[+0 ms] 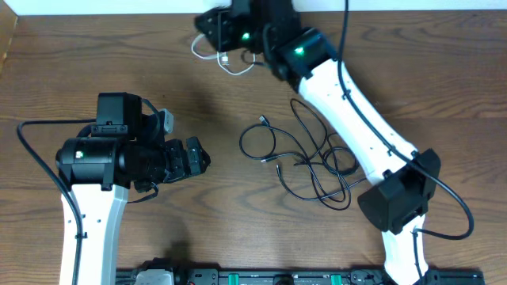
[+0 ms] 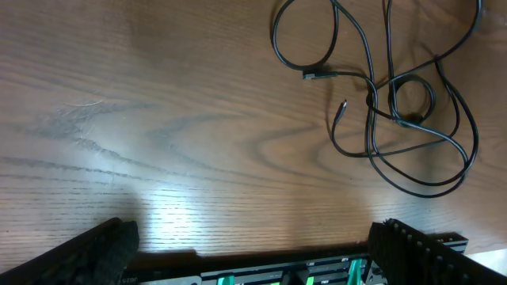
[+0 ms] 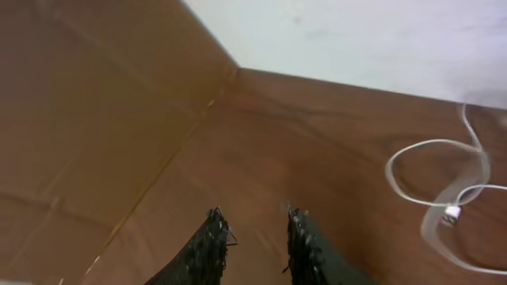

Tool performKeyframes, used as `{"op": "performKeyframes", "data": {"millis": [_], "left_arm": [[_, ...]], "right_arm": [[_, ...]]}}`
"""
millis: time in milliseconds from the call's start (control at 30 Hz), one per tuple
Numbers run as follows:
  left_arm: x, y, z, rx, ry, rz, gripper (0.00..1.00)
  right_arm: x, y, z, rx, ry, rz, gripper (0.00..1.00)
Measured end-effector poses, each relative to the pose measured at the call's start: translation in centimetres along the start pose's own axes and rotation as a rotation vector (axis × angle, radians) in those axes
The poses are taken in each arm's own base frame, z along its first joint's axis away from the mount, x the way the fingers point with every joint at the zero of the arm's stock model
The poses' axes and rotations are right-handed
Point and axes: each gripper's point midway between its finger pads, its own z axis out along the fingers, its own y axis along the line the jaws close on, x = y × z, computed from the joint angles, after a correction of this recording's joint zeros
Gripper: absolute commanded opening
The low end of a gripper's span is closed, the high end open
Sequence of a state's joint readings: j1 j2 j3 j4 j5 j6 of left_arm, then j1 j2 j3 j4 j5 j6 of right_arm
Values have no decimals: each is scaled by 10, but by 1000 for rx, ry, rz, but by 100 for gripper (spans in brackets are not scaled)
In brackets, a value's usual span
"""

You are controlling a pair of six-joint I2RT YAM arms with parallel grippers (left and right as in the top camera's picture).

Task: Untangle cables
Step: 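Carry the white cable leftward with the right gripper and drop it at table top, then retract the right arm to the right side, then reach the left gripper up to the white cable and grasp it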

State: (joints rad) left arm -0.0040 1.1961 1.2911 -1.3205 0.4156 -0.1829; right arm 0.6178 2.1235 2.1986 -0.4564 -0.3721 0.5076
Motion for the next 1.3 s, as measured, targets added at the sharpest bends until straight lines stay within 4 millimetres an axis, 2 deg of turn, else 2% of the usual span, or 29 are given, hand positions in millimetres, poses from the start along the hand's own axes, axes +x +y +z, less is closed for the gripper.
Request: {"op": "performKeyframes", "data": {"millis": [100,200,267,300,333,400,633,767,900,1033,1133,1300], "left_arm": [[0,0,0,0,0,0,98],[0,0,0,0,1,0,98],[0,0,0,0,0,0,98],[0,0,0,0,0,0,98],[0,0,0,0,0,0,98],[0,0,0,0,2,-1,98],[0,0,0,0,1,0,98],[-2,0,0,2,-7,3,98],[-7,-2,0,7,-28,11,98],[-11,-3,0,11,-41,0,98],[-16,-6,0,27,-62,-40,98],[-50,-43,-8,215,-176,30,98]], "right_arm": [[-1,-6,-12,29,17,14,24],[-3,-26,-34,111,40,46,31],[-5,-44,-58,205,51,78,54],[-5,-53,-70,254,58,93,70],[-5,-66,-91,324,70,110,83],[-4,-81,-117,412,79,136,99],[8,-150,-229,800,133,200,99],[15,-196,-286,1027,165,236,99],[23,-226,-331,1168,194,293,99],[26,-243,-360,1244,193,337,99],[25,-247,-367,1263,185,347,99],[25,-248,-368,1266,186,346,99]]}}
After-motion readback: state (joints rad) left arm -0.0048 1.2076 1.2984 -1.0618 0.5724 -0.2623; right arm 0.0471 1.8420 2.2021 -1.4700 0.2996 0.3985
